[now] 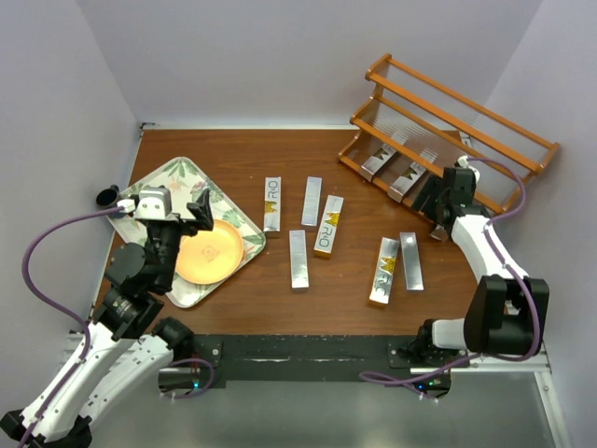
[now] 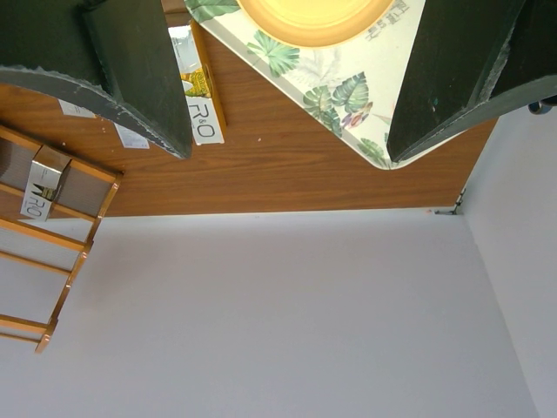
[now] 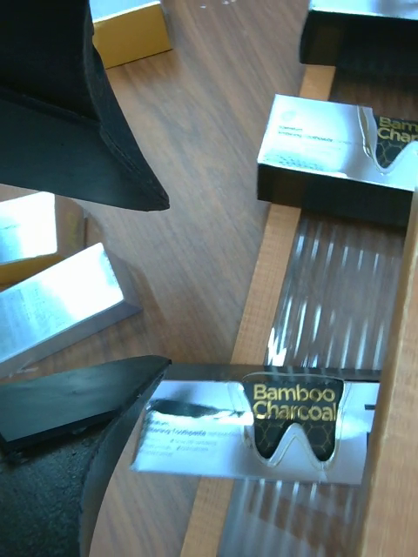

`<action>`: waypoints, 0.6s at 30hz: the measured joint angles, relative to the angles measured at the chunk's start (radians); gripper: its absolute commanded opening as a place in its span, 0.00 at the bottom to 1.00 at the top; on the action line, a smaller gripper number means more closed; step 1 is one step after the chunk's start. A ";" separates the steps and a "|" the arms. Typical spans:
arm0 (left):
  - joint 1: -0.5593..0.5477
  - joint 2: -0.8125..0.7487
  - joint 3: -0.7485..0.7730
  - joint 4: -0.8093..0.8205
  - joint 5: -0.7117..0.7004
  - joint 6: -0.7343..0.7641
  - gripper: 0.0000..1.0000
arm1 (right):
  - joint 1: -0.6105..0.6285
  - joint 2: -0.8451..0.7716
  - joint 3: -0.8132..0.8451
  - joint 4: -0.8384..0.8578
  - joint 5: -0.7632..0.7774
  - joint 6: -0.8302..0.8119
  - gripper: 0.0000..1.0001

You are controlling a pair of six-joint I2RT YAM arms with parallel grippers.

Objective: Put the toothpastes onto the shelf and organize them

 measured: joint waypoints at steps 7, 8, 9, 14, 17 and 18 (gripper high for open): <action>0.000 0.000 0.000 0.000 0.007 0.000 1.00 | 0.000 -0.078 -0.008 -0.118 0.090 -0.086 0.76; 0.000 0.000 0.000 0.000 0.007 0.000 1.00 | 0.002 -0.082 -0.008 -0.133 0.116 -0.095 0.76; 0.000 0.000 0.000 0.000 0.007 0.000 1.00 | 0.002 -0.082 -0.008 -0.145 0.142 -0.102 0.76; 0.000 -0.002 0.000 0.000 0.007 0.000 1.00 | 0.004 -0.069 -0.009 -0.161 0.211 -0.108 0.75; 0.000 -0.008 0.000 0.000 0.007 0.000 1.00 | 0.004 -0.036 -0.021 -0.134 0.215 -0.096 0.73; 0.000 -0.011 -0.001 0.000 0.007 0.000 1.00 | 0.004 -0.019 -0.029 -0.119 0.214 -0.088 0.73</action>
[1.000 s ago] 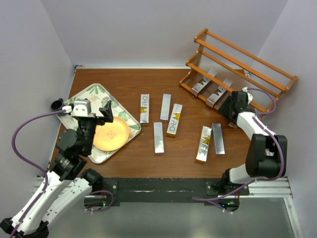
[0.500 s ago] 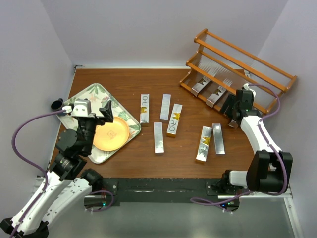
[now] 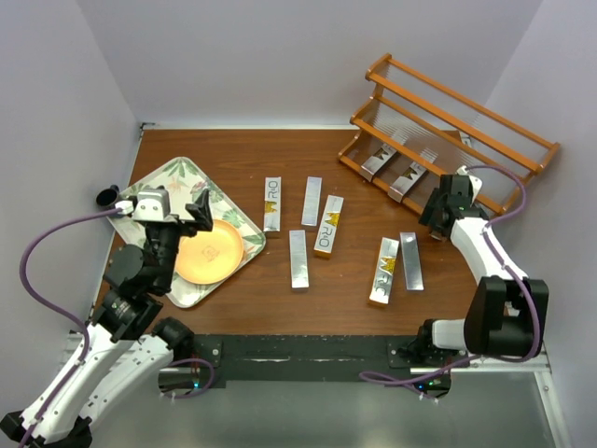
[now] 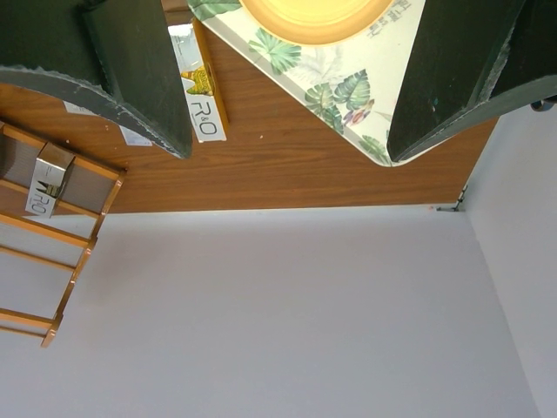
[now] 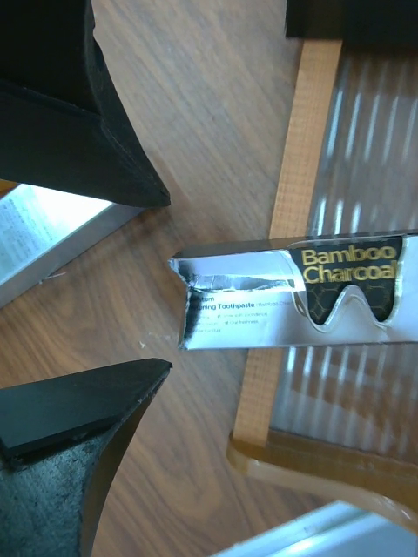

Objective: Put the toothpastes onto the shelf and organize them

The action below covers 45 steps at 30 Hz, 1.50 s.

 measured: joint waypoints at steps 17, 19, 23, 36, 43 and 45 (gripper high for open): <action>0.000 -0.007 -0.012 0.000 0.000 0.000 1.00 | 0.000 0.161 -0.027 0.143 0.072 0.085 0.56; 0.000 -0.007 -0.013 0.000 0.000 0.000 1.00 | 0.000 0.160 -0.027 0.154 0.072 0.089 0.53; 0.000 -0.007 -0.013 0.000 0.000 0.000 1.00 | 0.002 0.160 -0.027 0.178 0.076 0.103 0.41; 0.000 -0.007 -0.014 0.001 0.000 0.000 1.00 | 0.003 0.128 -0.049 0.267 0.132 0.163 0.27; 0.000 -0.007 -0.014 0.001 0.000 0.000 1.00 | 0.003 0.140 -0.049 0.308 0.150 0.154 0.28; 0.000 -0.006 -0.014 0.001 0.000 0.000 1.00 | 0.003 0.157 -0.042 0.309 0.150 0.153 0.29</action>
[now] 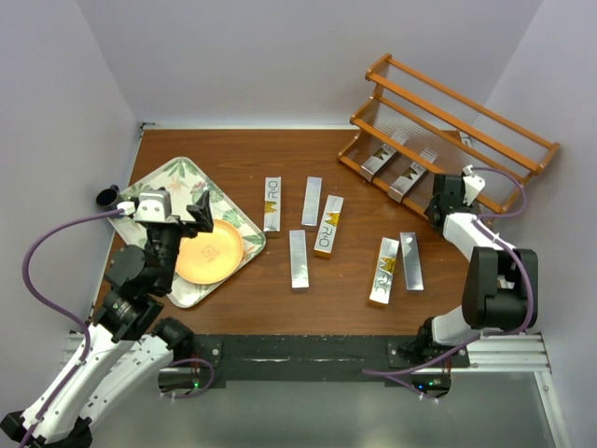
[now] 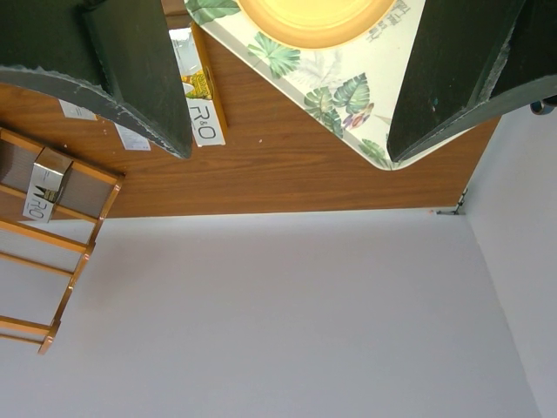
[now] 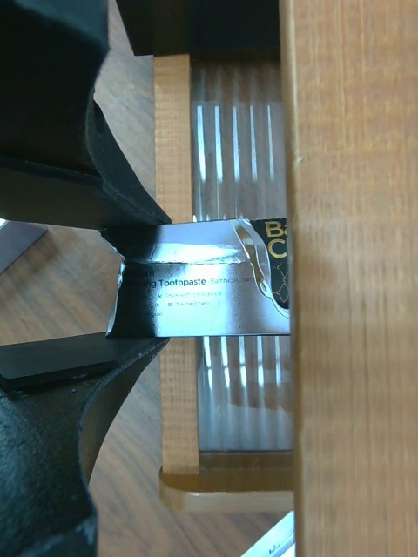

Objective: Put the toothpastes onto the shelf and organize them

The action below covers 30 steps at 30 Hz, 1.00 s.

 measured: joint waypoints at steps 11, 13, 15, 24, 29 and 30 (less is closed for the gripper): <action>0.000 0.000 0.000 0.000 0.000 0.000 1.00 | 0.000 0.077 0.026 0.014 -0.008 0.007 0.61; 0.000 0.000 0.000 0.000 0.000 0.000 1.00 | 0.000 0.077 0.026 0.014 -0.011 0.012 0.73; 0.000 0.001 0.000 0.000 0.000 0.000 1.00 | 0.000 0.073 0.027 0.011 -0.027 0.014 0.77; 0.000 0.010 0.000 0.000 0.005 0.000 1.00 | 0.002 -0.084 0.027 -0.080 -0.155 0.009 0.98; 0.000 0.019 0.000 0.000 0.013 0.000 1.00 | 0.027 -0.254 0.000 -0.105 -0.241 0.002 0.99; 0.000 0.022 0.000 0.000 0.016 0.000 1.00 | 0.040 -0.296 -0.018 -0.111 -0.252 0.002 0.98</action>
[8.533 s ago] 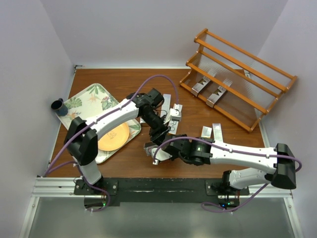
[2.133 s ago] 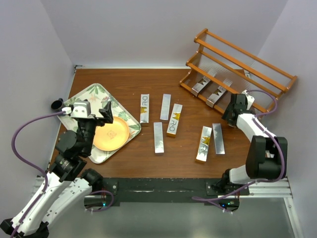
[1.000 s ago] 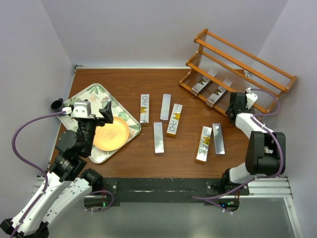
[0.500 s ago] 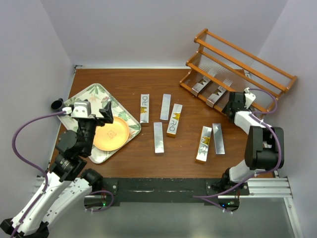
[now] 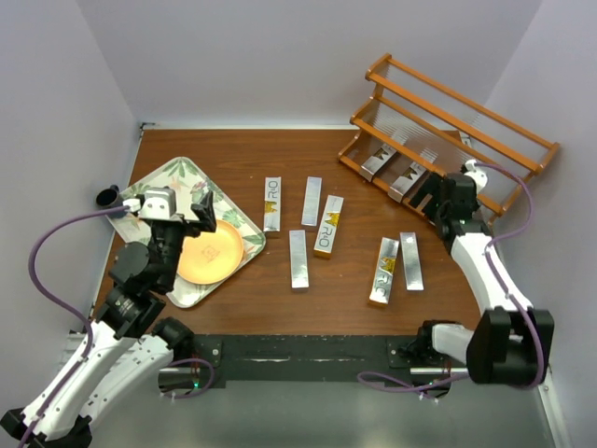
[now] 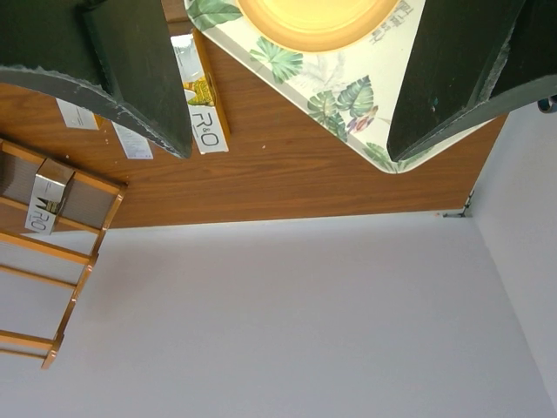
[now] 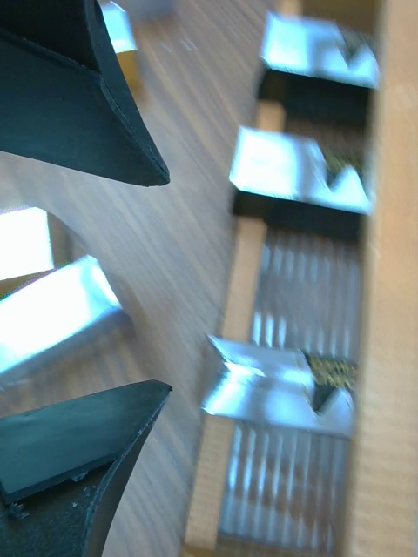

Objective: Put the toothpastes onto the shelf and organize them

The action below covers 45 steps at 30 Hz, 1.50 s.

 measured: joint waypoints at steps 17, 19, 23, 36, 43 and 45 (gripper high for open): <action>0.000 0.032 0.000 0.000 0.010 0.000 1.00 | 0.432 -0.359 -0.183 -0.373 0.042 0.194 0.96; 0.000 0.036 0.000 0.000 0.011 0.000 1.00 | 0.465 -0.373 -0.204 -0.410 0.042 0.224 0.94; 0.000 0.039 0.000 0.000 0.011 0.000 1.00 | 0.526 -0.398 -0.254 -0.467 0.042 0.285 0.92; 0.001 0.050 0.000 -0.001 0.011 0.000 1.00 | 0.786 -0.262 -0.332 -0.473 0.070 0.444 0.86; 0.001 0.057 0.000 -0.001 0.011 0.000 1.00 | 0.913 -0.121 -0.325 -0.460 0.159 0.517 0.80; 0.001 0.058 0.000 -0.001 0.011 0.000 0.99 | 0.937 -0.094 -0.314 -0.455 0.187 0.542 0.79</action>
